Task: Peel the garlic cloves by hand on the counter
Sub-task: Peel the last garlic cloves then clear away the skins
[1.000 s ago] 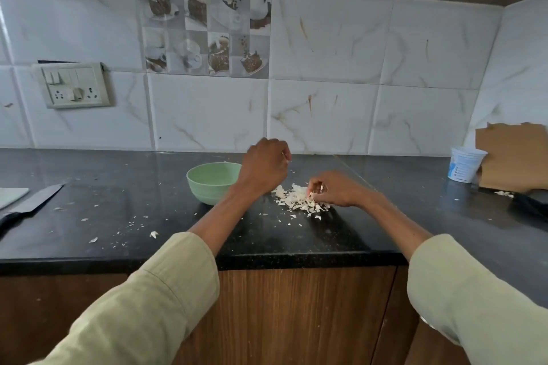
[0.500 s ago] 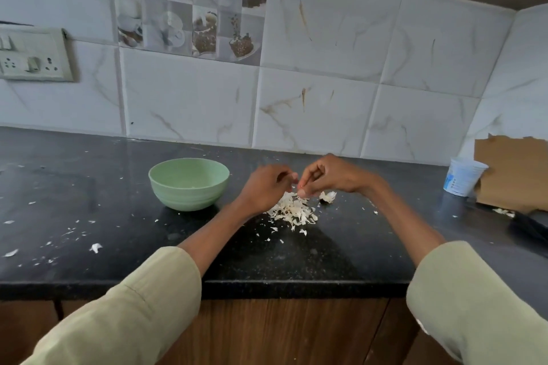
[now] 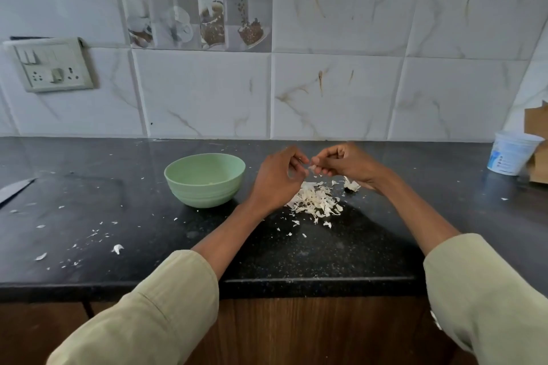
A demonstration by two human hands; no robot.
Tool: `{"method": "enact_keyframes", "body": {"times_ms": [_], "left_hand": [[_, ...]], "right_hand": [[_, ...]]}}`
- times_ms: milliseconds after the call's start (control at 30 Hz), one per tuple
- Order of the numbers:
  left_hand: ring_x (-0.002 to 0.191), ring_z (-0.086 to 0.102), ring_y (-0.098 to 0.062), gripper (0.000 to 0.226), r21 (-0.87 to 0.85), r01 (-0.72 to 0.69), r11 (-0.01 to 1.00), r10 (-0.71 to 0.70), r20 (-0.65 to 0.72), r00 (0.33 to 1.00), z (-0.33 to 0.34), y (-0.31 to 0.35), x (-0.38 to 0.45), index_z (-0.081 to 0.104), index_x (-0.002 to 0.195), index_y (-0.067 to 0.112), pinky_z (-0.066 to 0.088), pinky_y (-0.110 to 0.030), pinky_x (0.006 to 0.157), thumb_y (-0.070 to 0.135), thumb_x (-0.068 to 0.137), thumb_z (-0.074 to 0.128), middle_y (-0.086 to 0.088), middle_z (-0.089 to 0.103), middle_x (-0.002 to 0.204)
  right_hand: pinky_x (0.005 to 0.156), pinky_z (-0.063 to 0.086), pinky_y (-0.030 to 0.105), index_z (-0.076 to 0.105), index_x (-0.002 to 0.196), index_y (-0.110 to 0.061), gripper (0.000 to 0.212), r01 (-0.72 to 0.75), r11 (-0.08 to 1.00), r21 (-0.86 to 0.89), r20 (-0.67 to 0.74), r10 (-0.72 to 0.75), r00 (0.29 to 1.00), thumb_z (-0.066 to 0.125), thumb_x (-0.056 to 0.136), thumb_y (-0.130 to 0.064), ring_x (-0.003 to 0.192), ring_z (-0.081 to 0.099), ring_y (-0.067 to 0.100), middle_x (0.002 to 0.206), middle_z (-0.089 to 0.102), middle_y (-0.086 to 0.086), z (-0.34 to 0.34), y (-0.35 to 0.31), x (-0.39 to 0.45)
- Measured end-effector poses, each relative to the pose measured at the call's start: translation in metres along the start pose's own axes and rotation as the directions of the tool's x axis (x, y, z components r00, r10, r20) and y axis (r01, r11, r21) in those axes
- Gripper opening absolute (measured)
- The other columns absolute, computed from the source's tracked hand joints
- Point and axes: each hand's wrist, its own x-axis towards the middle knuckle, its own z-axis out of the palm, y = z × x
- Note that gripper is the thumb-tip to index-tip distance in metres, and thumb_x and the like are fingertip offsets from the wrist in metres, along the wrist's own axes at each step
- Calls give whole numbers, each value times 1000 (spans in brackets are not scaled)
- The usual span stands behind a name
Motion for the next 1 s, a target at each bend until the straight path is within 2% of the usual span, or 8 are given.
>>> {"method": "enact_keyframes", "body": {"times_ms": [167,267,367,500,733,900,1000], "left_hand": [[78,69,-6,20,-29,-9,1000,8,-42,999,0,1,0,70,98,20,55,-23,70,25,85,85,9,74,83],[76,69,-7,18,-2,-25,1000,25,-59,998,0,1,1,72,96,17,56,-25,69,27,87,84,9,74,82],[77,69,-8,12,34,-47,998,49,-42,998,1,0,1,71,97,17,58,-35,74,25,93,79,9,73,83],[79,67,-12,7,63,-69,996,69,-6,998,3,0,1,66,98,17,58,-44,75,21,98,72,7,70,85],[77,59,-22,11,137,-106,985,97,72,993,6,7,-4,52,101,13,52,-48,68,23,106,53,-2,64,86],[72,59,-25,21,145,-158,977,150,66,986,6,8,-4,51,99,11,48,-51,66,23,109,38,-7,64,86],[73,65,-22,19,148,-155,977,149,52,987,4,5,-2,53,101,13,52,-48,66,23,109,40,-3,69,90]], "right_hand": [[71,57,19,77,107,1,21,13,999,35,30,-14,999,76,94,-16,77,68,12,99,78,21,0,-5,-1],[71,56,19,77,105,-2,22,7,1000,23,40,-8,999,77,93,-20,77,68,11,98,78,18,0,-8,-3],[71,54,21,77,99,-9,18,-21,1000,-8,52,21,998,77,94,-27,76,66,10,89,76,8,1,-12,-6],[71,54,22,76,95,-10,22,-34,999,-36,53,36,998,76,95,-32,74,66,10,87,74,5,2,-16,-10],[77,55,27,76,97,-11,24,-25,997,-73,130,35,991,71,100,-34,79,66,13,91,74,9,9,-23,-17],[75,53,27,71,93,-11,24,-23,999,-42,167,29,985,67,102,-33,77,64,16,87,71,9,12,-27,-17],[75,55,27,71,95,-10,28,8,998,-64,135,1,991,69,101,-36,76,66,16,87,72,10,13,-29,-18]]}}
